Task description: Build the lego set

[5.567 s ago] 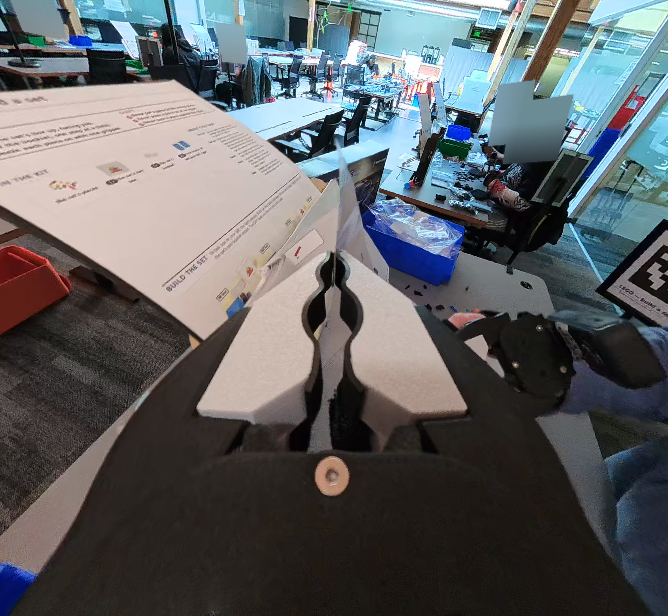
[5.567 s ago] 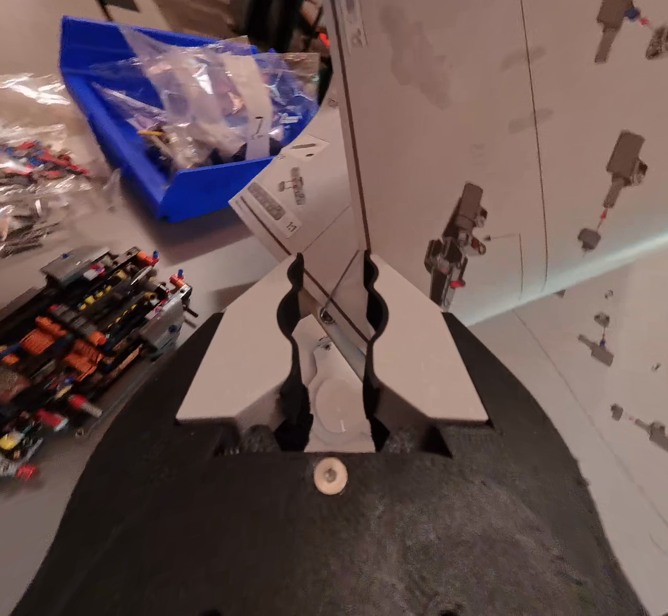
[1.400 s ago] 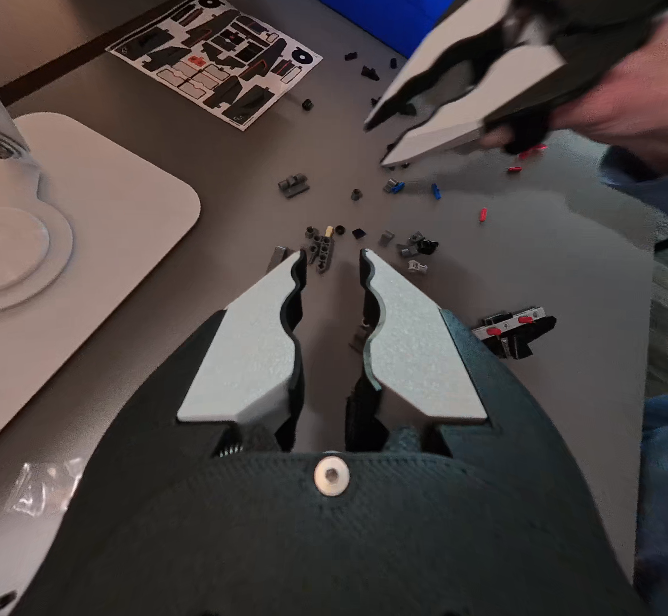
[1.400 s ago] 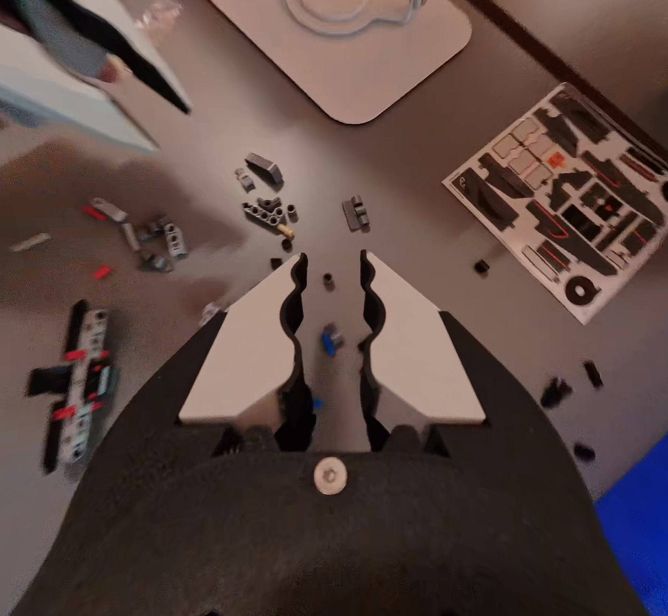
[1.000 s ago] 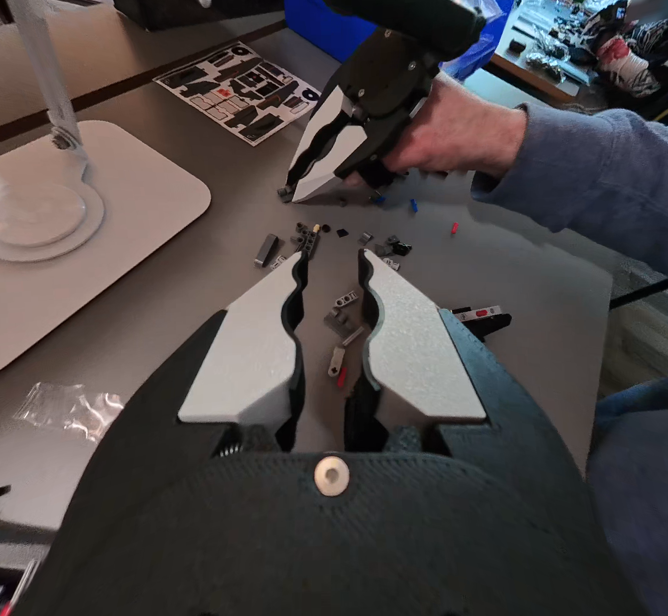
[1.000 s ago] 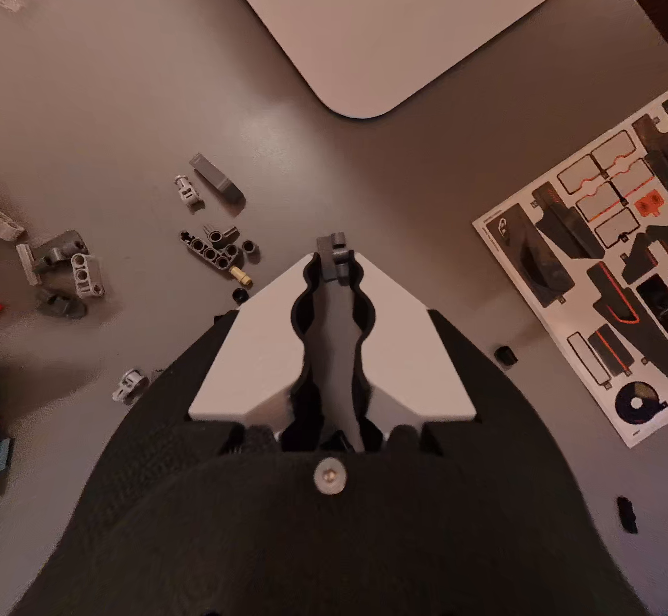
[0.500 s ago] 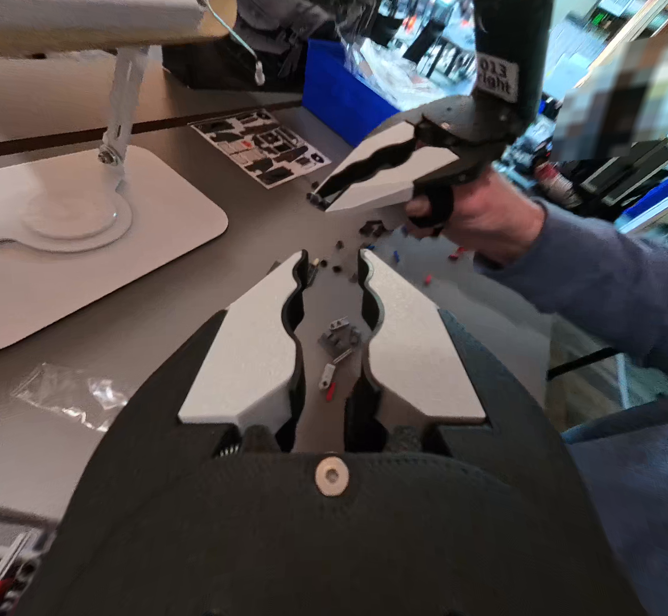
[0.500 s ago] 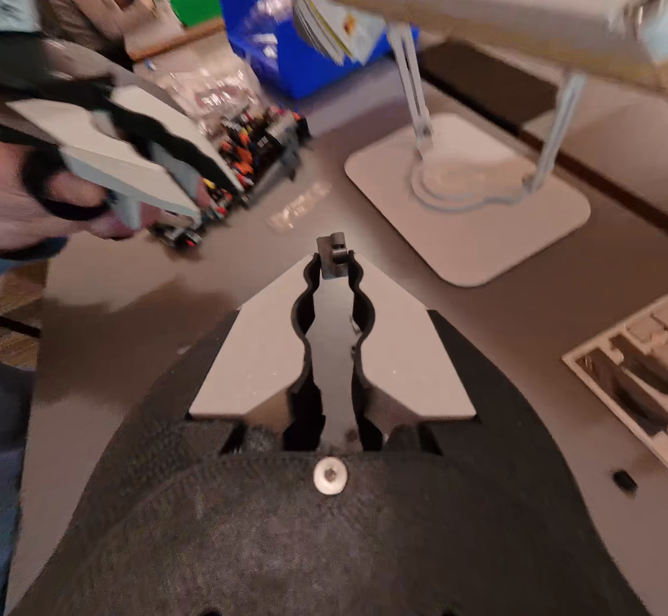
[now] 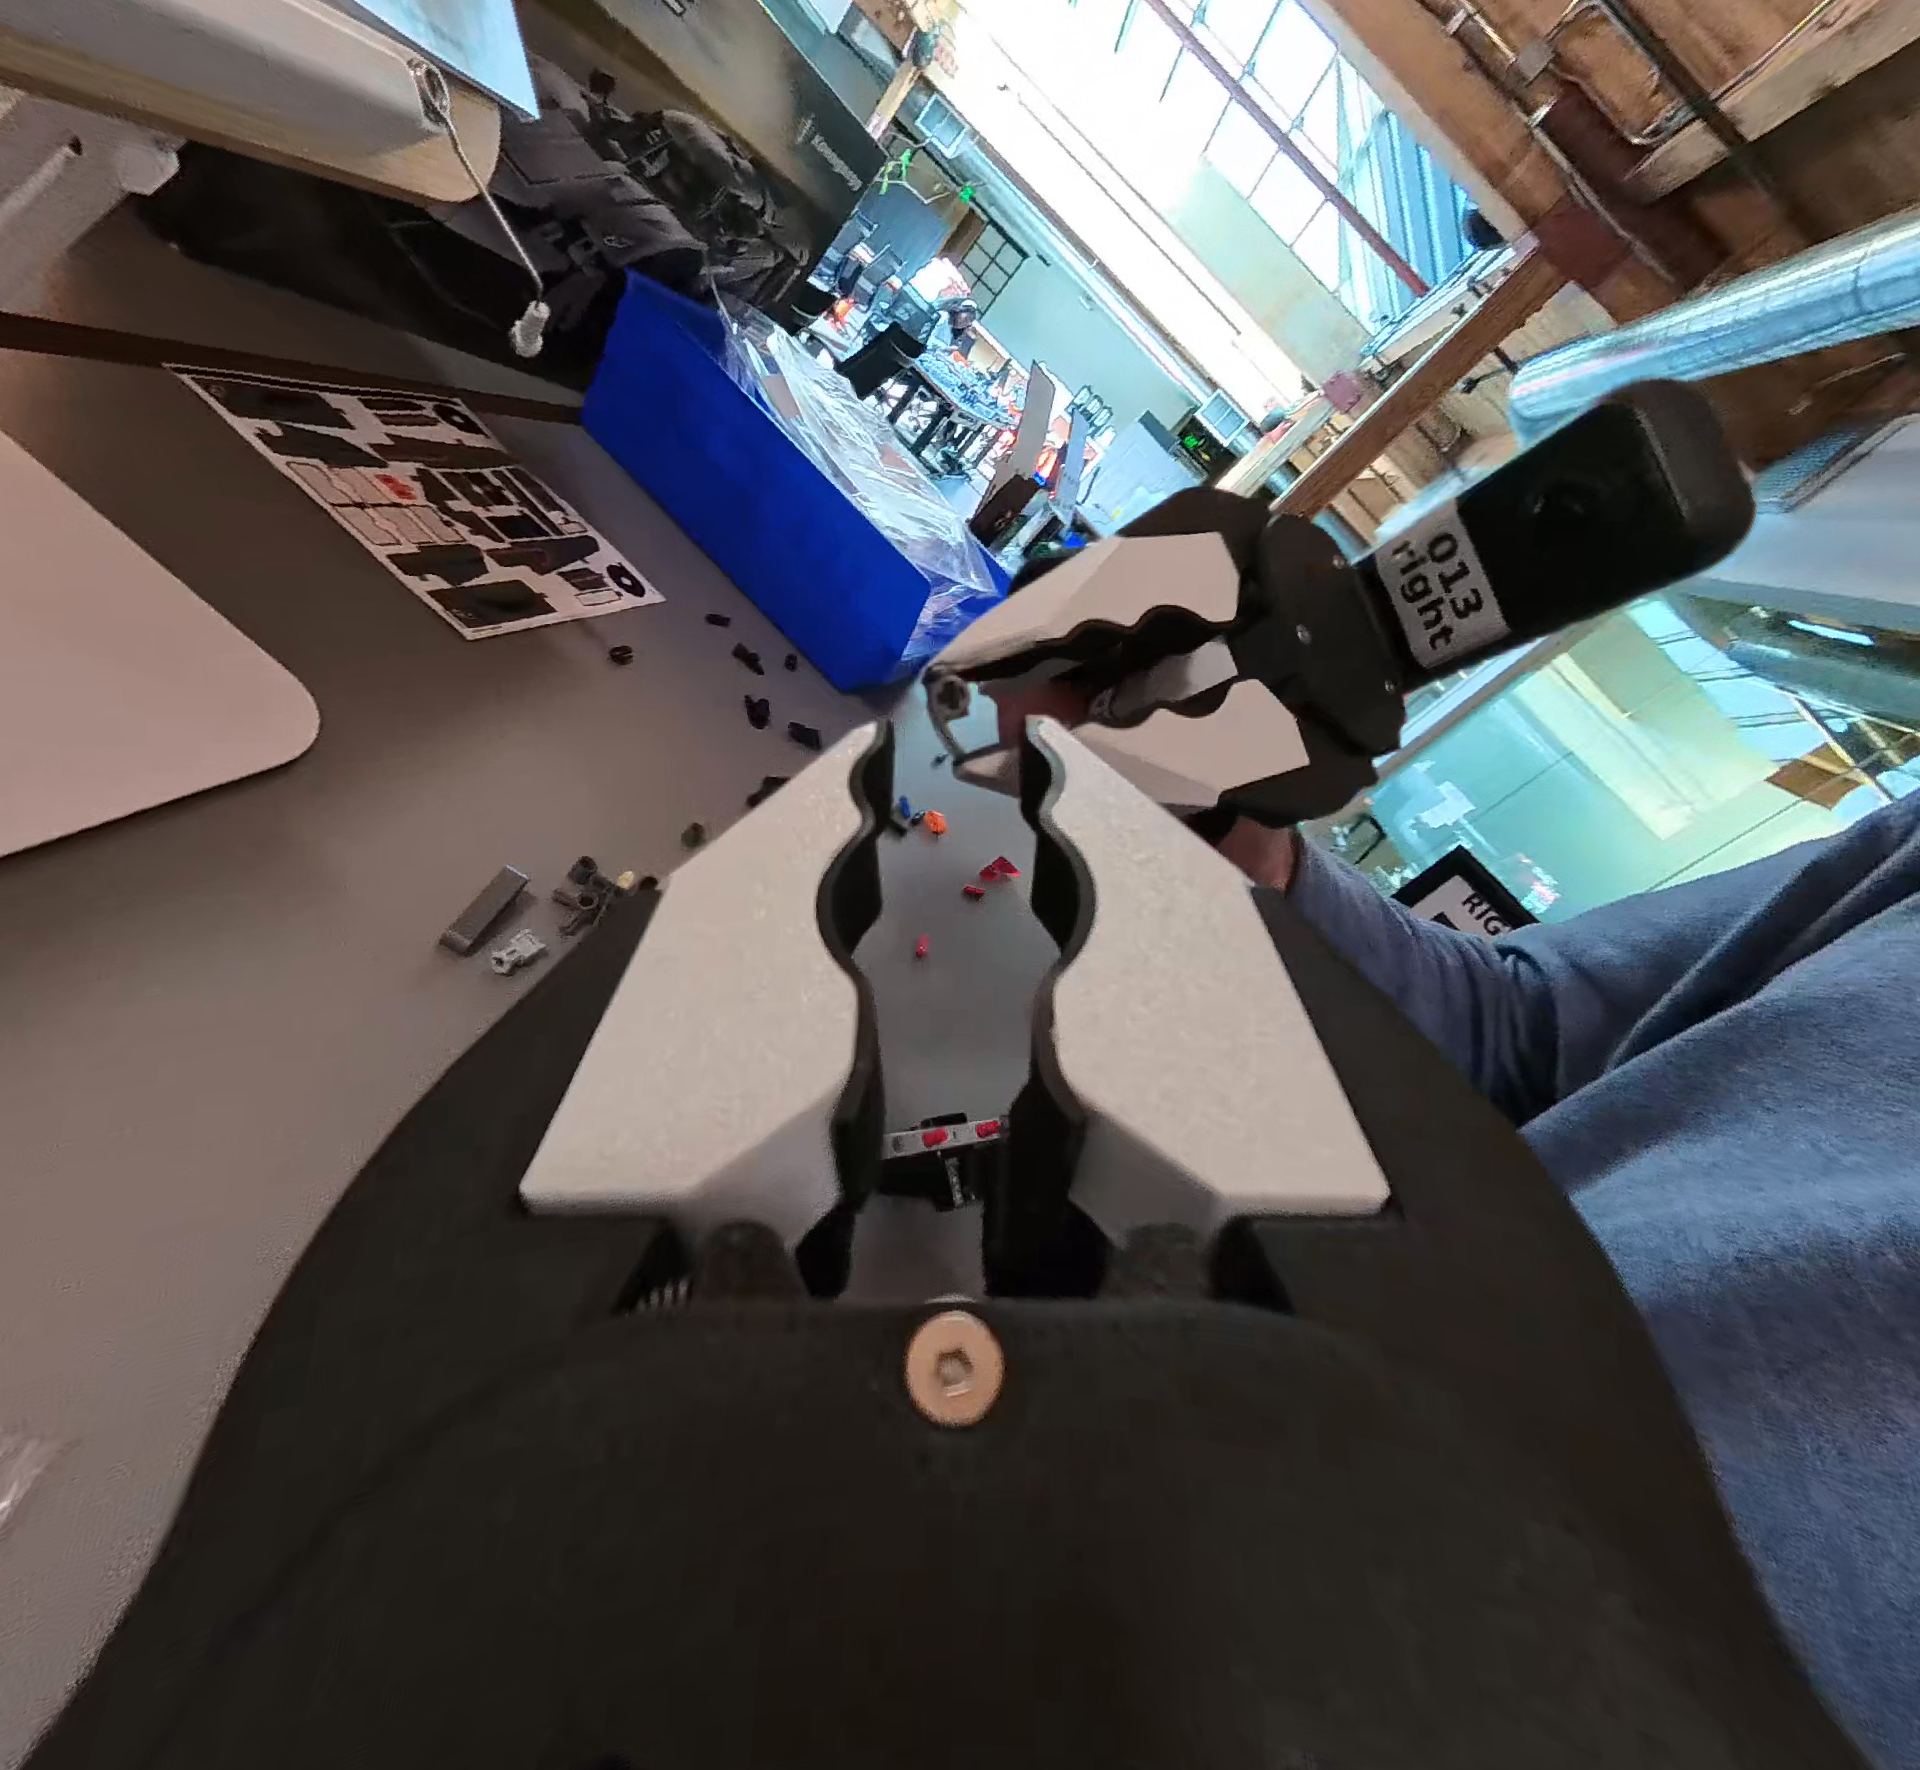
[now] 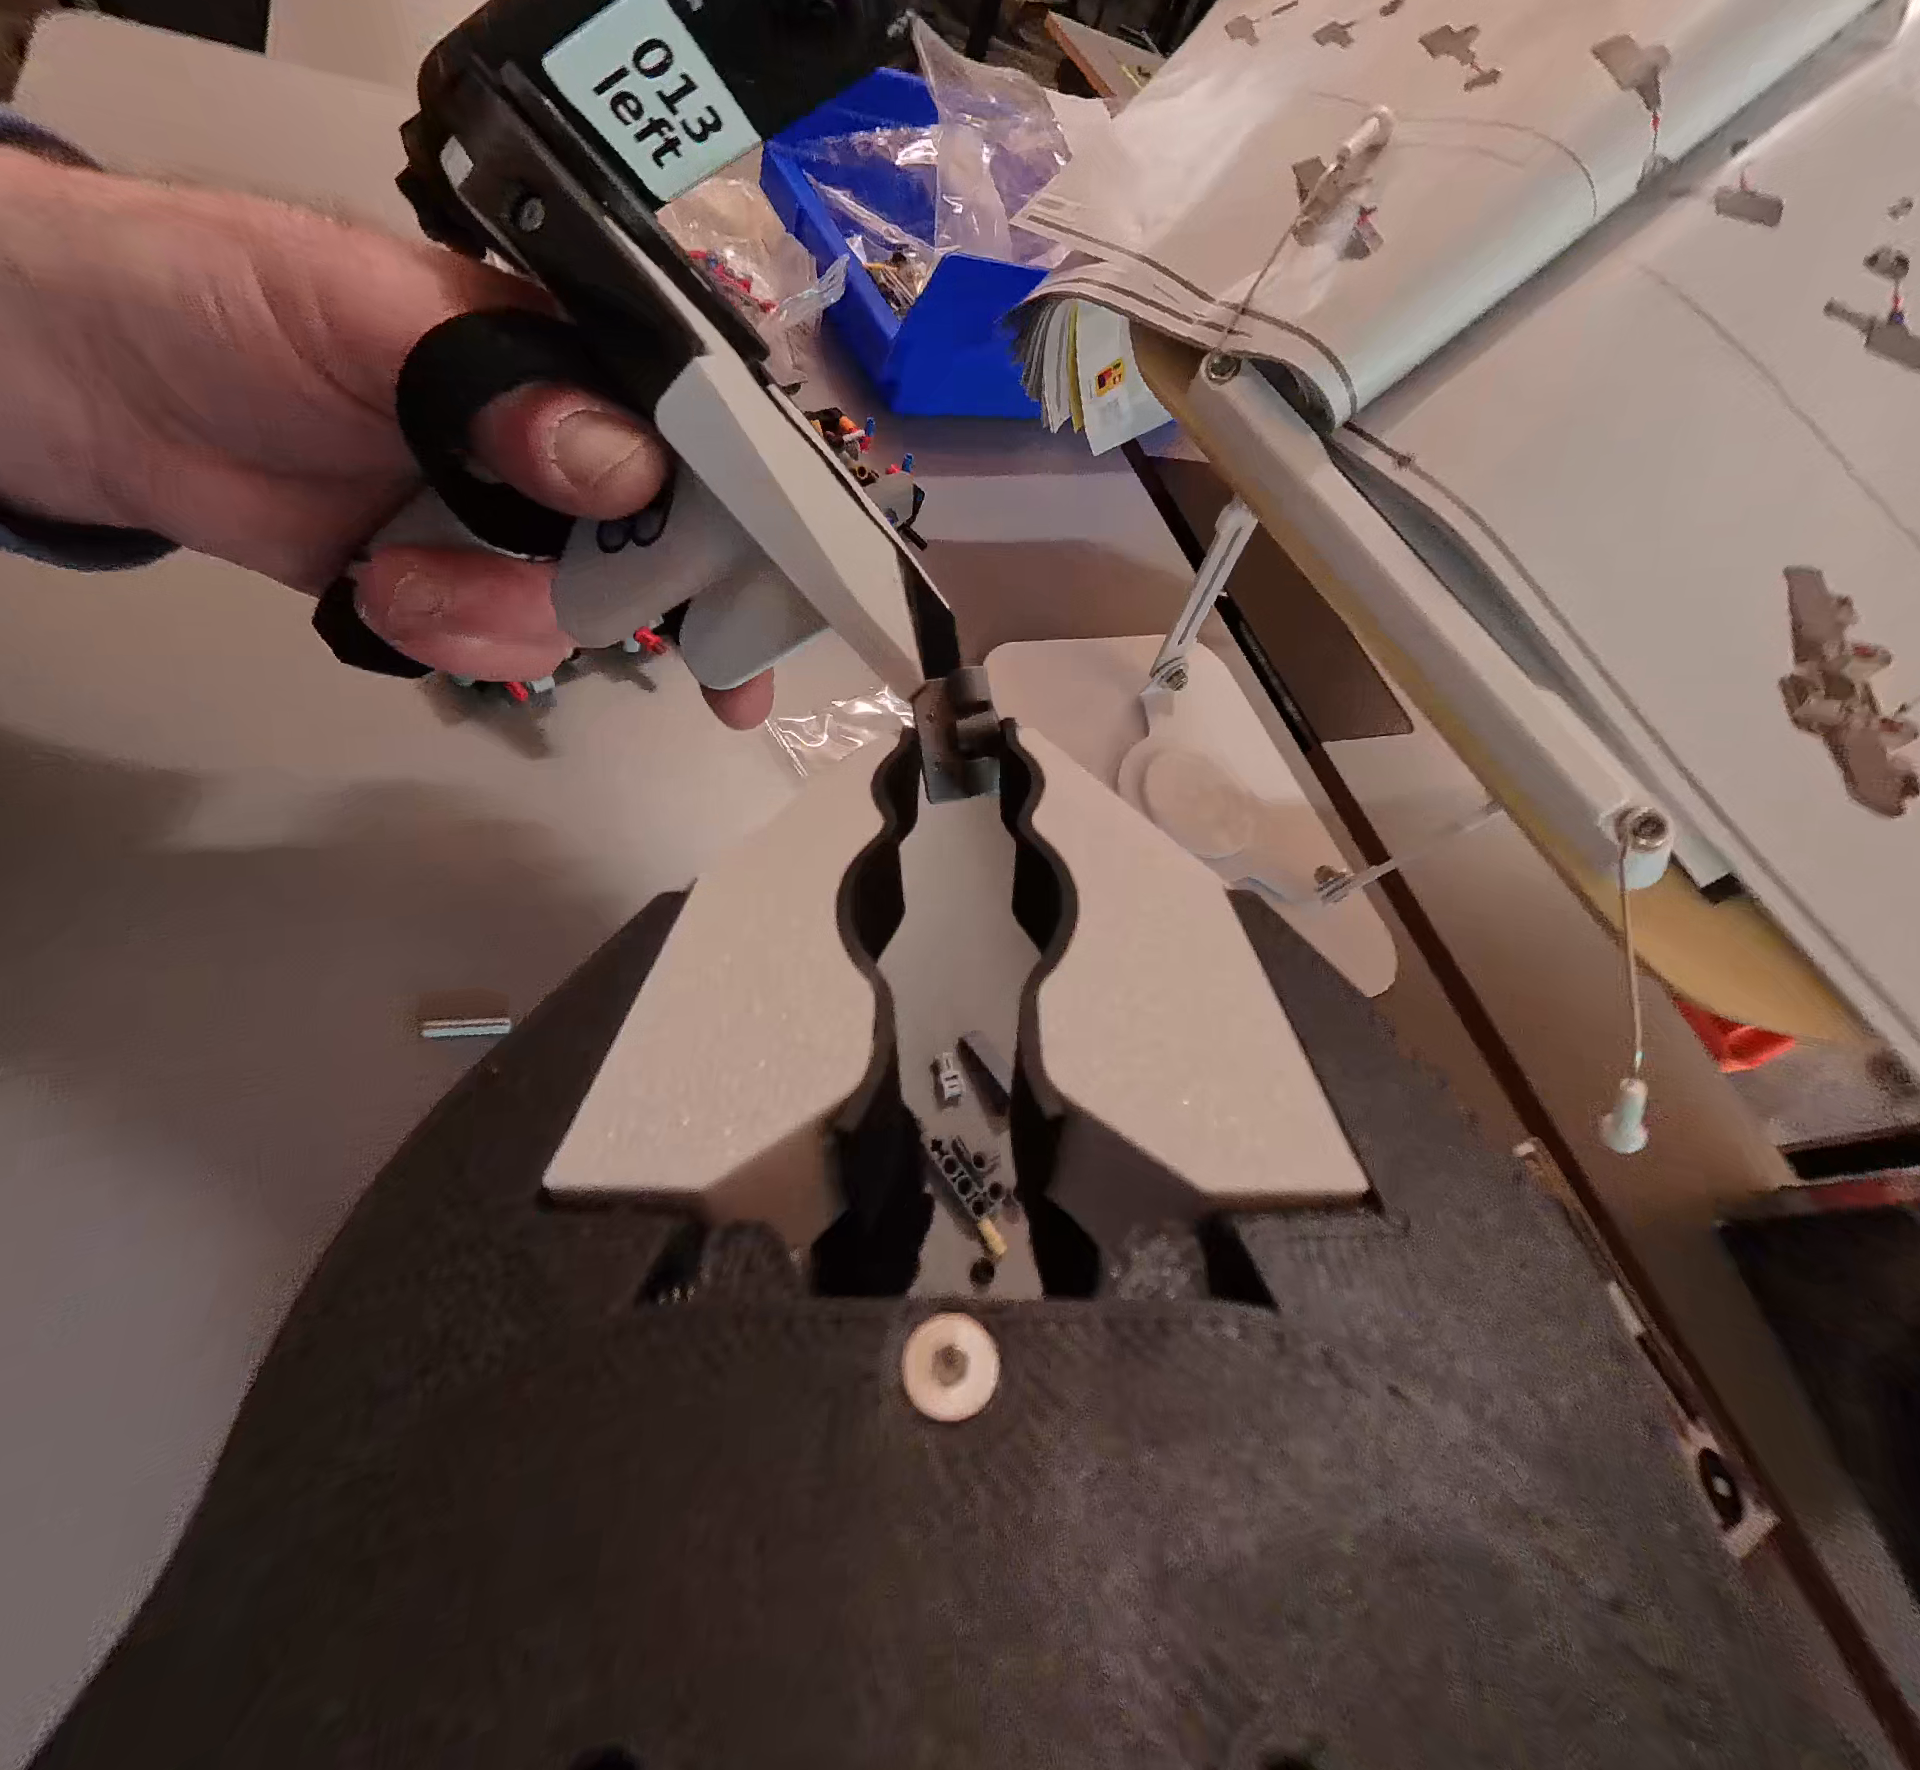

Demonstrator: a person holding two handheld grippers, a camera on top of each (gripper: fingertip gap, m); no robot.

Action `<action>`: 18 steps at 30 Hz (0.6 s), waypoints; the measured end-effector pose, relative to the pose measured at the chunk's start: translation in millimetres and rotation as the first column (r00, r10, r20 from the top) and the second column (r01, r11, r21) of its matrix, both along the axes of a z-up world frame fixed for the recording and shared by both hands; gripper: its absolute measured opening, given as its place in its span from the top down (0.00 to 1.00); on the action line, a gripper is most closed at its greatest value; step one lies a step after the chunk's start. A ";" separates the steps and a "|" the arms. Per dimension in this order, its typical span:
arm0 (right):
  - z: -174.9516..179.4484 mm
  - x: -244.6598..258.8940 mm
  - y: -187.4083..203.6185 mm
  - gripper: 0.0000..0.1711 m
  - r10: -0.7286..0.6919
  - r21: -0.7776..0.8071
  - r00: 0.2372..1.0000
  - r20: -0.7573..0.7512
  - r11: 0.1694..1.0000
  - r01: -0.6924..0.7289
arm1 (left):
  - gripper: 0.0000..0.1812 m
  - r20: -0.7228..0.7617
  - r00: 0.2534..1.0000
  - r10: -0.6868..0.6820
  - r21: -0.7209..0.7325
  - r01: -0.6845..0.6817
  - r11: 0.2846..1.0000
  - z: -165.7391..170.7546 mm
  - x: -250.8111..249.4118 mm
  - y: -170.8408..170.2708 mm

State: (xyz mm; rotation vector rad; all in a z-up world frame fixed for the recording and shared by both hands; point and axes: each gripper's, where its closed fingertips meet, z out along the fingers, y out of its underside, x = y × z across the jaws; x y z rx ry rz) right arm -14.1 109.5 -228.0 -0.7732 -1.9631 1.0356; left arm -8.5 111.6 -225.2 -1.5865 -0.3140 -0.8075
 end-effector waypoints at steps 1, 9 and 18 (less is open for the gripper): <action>0.4 -0.6 -2.4 0.93 -0.002 0.023 1.000 -0.007 1.000 0.002 | 0.90 0.011 1.000 -0.005 0.007 0.004 1.000 0.7 0.5 -0.8; 6.0 -5.8 -17.4 0.91 0.005 0.114 0.999 -0.045 0.993 0.000 | 0.97 -0.002 0.999 0.045 0.050 -0.045 0.998 4.9 -4.4 -10.1; 24.9 0.7 -7.5 0.83 -0.027 0.021 0.999 -0.043 0.999 0.028 | 0.98 -0.276 0.945 0.174 0.061 -0.163 0.985 10.8 -18.9 -21.9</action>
